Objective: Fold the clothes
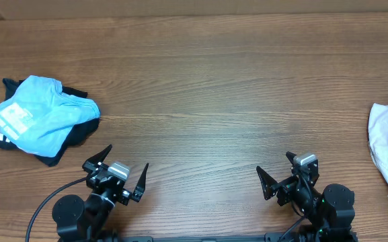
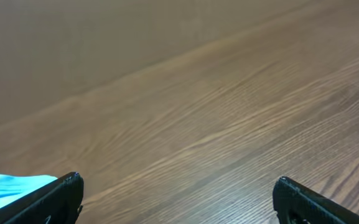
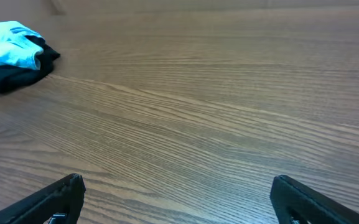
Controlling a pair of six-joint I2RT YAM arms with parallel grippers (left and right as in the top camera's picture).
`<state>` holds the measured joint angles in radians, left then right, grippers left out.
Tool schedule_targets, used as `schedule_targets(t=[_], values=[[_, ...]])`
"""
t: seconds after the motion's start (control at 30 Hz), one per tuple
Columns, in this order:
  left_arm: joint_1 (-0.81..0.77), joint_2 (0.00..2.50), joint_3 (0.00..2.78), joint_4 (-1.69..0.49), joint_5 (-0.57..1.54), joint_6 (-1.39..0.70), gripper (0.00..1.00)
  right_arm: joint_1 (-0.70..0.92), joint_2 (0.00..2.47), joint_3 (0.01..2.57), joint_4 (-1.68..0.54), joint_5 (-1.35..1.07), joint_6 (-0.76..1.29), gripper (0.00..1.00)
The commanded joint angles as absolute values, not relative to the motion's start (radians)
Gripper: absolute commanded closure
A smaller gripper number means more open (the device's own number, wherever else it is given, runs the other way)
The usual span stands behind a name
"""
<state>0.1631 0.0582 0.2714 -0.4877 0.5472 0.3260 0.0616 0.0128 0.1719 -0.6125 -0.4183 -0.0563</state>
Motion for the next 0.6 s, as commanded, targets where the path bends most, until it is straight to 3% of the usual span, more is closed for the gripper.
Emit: schedule_targets(t=[0.0,0.57], values=[[0.157,0.022,0.192,-0.426,0.606,0.344,0.0,0.068,0.003,0.162,-0.61,-0.419,-0.059,0.0],[0.157,0.006,0.118,-0.399,0.592,0.34,0.0,0.068,0.003,0.162,-0.61,-0.419,-0.059,0.0]])
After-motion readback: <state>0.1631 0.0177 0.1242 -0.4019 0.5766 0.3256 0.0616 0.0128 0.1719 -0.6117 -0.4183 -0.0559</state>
